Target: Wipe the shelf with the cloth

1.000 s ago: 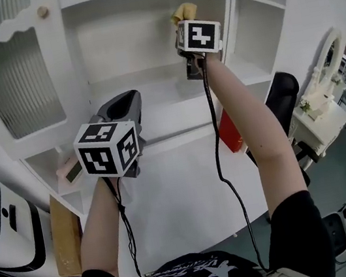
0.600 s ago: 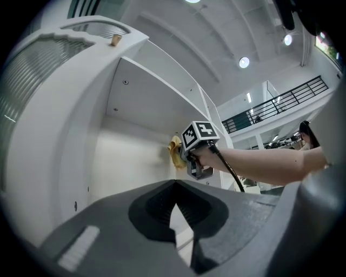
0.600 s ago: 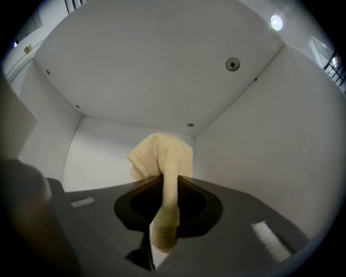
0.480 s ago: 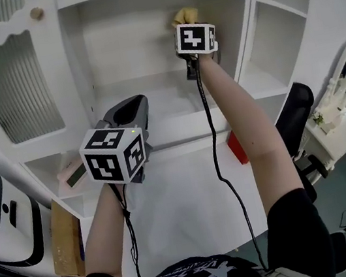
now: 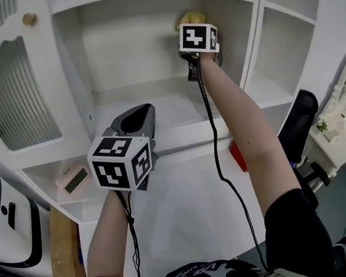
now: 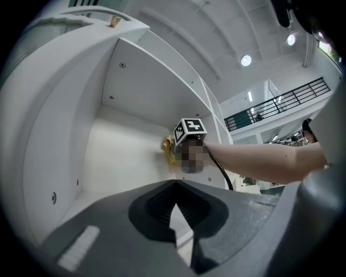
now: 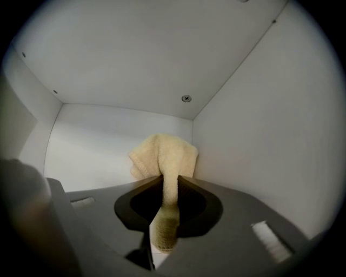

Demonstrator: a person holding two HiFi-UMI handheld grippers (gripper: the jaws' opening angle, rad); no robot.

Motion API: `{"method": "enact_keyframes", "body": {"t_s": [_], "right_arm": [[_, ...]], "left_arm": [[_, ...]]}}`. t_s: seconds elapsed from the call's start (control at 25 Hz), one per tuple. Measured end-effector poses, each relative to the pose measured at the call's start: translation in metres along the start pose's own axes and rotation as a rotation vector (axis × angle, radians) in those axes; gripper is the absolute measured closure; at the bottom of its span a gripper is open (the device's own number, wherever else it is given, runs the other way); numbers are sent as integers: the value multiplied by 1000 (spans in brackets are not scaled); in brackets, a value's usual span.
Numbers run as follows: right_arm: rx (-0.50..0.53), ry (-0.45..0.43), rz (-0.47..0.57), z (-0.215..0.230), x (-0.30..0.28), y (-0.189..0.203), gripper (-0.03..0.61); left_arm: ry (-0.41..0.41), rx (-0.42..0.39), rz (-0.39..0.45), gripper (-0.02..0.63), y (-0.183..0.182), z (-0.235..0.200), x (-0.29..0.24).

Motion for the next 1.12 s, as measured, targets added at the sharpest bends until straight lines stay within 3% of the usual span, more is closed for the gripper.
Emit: {"method": "enact_keyframes", "body": {"t_s": [0.6,1.12], "right_arm": [[80,55,-56,3,29,6,499],[75,74,-66,18,114,15,499]], "left_arm": [[20,-21,-36,612,6,6,8],[136,-8,-86,612,21,43,30]]}}
Point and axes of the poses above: the fingertips, and each gripper's own axes: x backward along the fingers, z to its right, y out of its underside, the point moved 2 cm from there along x, backward along the fingers, and after that the axes turned 15 degrees about x, right-handed, at the moved point
